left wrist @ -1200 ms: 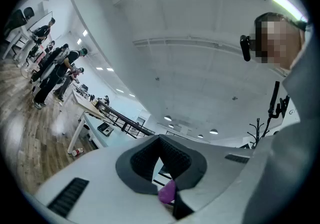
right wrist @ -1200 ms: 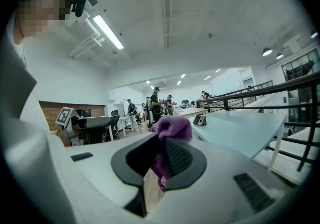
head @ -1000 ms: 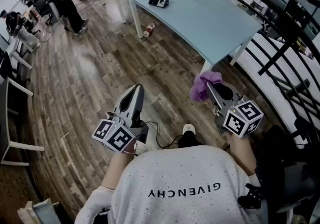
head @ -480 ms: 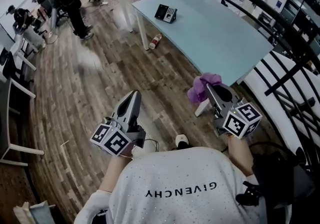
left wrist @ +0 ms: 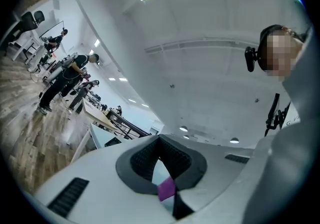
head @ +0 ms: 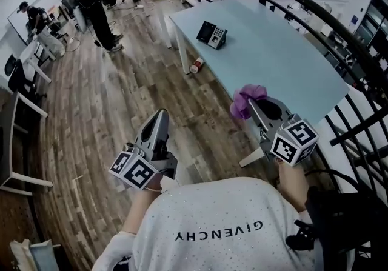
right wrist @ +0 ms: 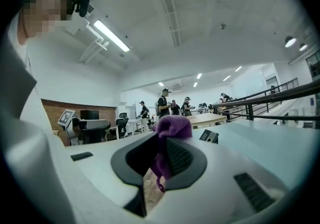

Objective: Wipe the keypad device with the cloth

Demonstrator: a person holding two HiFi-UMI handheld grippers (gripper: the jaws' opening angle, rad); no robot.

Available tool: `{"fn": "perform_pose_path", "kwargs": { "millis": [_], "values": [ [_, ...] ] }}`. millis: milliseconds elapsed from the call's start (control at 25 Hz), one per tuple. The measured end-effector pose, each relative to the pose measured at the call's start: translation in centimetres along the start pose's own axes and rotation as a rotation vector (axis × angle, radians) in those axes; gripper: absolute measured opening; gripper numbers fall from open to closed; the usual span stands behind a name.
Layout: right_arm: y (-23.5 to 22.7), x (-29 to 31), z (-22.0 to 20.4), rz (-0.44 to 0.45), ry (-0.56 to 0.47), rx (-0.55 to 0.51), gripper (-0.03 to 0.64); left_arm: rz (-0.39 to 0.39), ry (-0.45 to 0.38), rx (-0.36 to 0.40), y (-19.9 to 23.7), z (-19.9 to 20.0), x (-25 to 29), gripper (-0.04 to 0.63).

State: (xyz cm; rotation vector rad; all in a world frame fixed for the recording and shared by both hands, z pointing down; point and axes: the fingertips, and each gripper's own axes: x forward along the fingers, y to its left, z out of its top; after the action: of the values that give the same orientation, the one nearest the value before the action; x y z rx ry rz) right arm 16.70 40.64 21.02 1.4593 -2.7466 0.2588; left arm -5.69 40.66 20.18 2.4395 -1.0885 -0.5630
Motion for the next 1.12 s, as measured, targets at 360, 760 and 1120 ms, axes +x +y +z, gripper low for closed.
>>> {"fn": "perform_pose_path", "kwargs": {
  "millis": [360, 760, 1120],
  "values": [
    [-3.4, 7.3, -5.1, 0.065, 0.148, 0.085, 0.04, 0.057, 0.101, -0.073, 5.1, -2.0, 5.1, 0.006],
    [-8.3, 18.7, -3.4, -0.045, 0.148, 0.092, 0.04, -0.032, 0.136, -0.097, 15.2, 2.1, 14.1, 0.006],
    [-11.9, 31.2, 1.3, -0.235, 0.044, 0.118, 0.04, -0.156, 0.206, -0.097, 26.6, 9.9, 23.5, 0.006]
  ]
}}
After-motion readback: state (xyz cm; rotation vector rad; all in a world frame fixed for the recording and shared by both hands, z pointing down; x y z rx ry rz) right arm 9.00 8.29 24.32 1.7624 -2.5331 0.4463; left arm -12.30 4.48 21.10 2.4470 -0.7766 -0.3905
